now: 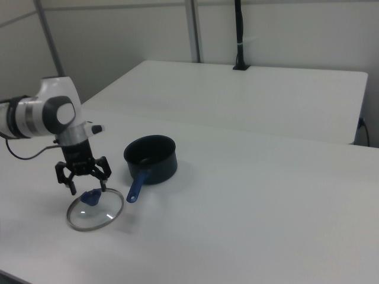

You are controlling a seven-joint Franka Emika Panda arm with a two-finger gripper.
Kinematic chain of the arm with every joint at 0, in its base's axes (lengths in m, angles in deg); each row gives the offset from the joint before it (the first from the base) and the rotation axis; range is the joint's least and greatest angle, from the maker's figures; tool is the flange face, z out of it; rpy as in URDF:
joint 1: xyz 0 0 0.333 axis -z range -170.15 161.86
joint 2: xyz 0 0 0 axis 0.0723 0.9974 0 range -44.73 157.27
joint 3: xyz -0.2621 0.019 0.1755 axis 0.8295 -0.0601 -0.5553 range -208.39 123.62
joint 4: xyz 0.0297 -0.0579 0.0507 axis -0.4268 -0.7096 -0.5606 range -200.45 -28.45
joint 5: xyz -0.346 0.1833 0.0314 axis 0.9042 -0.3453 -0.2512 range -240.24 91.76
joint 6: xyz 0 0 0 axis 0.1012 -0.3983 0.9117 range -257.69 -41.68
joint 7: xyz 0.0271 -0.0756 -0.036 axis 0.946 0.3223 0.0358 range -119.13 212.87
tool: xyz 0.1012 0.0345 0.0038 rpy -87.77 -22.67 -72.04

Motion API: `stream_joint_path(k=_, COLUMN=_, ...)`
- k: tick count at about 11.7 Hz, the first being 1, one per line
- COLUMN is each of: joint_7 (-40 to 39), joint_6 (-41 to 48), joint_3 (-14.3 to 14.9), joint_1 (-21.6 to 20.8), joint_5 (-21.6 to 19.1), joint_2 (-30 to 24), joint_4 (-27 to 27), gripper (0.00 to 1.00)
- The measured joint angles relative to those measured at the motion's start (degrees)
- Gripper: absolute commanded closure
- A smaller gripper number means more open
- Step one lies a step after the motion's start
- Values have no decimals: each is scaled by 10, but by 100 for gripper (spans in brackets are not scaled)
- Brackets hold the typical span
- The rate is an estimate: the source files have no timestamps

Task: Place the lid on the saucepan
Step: 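Close the gripper on the blue knob of the glass lid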

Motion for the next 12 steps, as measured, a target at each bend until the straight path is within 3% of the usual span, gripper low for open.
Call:
stream_joint_path(k=2, joint_7=0, joint_6=-23, joint_3=0, joint_1=6, joint_5=23, joint_2=19, joint_4=1, gripper=0)
stream_joint_path(k=7, joint_7=0, joint_6=-8, joint_3=0, joint_1=5, joint_5=26, joint_2=23, joint_4=2, gripper=2)
stream_joint_path(k=8, joint_7=0, joint_6=16, joint_3=0, joint_1=5, joint_5=26, joint_2=20, joint_4=2, gripper=15)
stream_joint_path(k=9, joint_7=-1, joint_6=34, joint_3=0, joint_1=4, joint_5=29, joint_2=17, joint_4=3, gripper=42)
stream_joint_path(k=10, joint_7=-1, joint_6=42, joint_3=-1, joint_1=4, joint_5=33, joint_2=16, joint_4=3, gripper=61)
stream_joint_path(k=12, joint_7=-1, joint_6=43, joint_3=-1, joint_1=3, joint_5=34, joint_2=15, joint_4=3, gripper=65)
